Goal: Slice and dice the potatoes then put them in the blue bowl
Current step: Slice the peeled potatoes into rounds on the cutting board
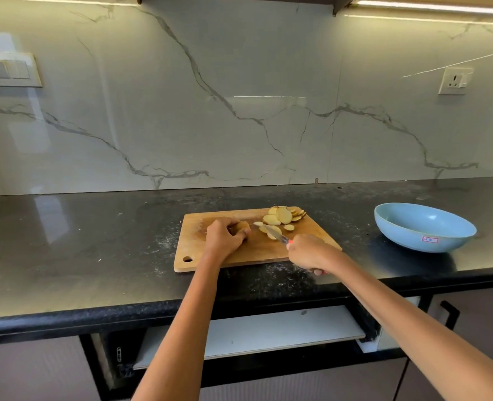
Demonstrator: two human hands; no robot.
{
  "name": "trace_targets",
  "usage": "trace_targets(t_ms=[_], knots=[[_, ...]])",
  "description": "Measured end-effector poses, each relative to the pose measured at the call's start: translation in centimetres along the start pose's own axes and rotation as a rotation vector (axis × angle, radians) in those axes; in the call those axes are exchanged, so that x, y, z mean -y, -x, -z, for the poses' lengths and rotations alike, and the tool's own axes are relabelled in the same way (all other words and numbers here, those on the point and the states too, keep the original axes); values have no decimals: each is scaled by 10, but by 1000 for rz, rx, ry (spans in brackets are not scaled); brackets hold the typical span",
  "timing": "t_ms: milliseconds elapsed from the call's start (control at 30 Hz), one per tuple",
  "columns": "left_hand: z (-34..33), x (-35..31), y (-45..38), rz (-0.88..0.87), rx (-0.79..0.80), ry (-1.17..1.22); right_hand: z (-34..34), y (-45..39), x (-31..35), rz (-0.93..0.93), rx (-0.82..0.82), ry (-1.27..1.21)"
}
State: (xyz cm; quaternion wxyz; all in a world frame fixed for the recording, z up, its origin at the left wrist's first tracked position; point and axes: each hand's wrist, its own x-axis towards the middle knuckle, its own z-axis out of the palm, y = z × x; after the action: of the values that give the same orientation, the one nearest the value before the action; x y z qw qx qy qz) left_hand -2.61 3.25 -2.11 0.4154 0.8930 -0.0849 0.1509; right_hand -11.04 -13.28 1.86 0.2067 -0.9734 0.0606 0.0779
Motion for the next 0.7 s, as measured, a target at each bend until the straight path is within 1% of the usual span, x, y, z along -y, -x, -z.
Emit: trace_targets(t_ms=[100, 267, 467, 700], knots=[[1, 0, 0, -4, 32, -21, 5, -2, -3, 8, -37, -30], [0, 3, -2, 26, -8, 5, 6, -8, 9, 66, -74, -51], [-1, 2, -2, 20, -10, 25, -6, -5, 34, 171, -100, 25], [-1, 3, -2, 18, -39, 36, -18, -6, 40, 158, -148, 77]])
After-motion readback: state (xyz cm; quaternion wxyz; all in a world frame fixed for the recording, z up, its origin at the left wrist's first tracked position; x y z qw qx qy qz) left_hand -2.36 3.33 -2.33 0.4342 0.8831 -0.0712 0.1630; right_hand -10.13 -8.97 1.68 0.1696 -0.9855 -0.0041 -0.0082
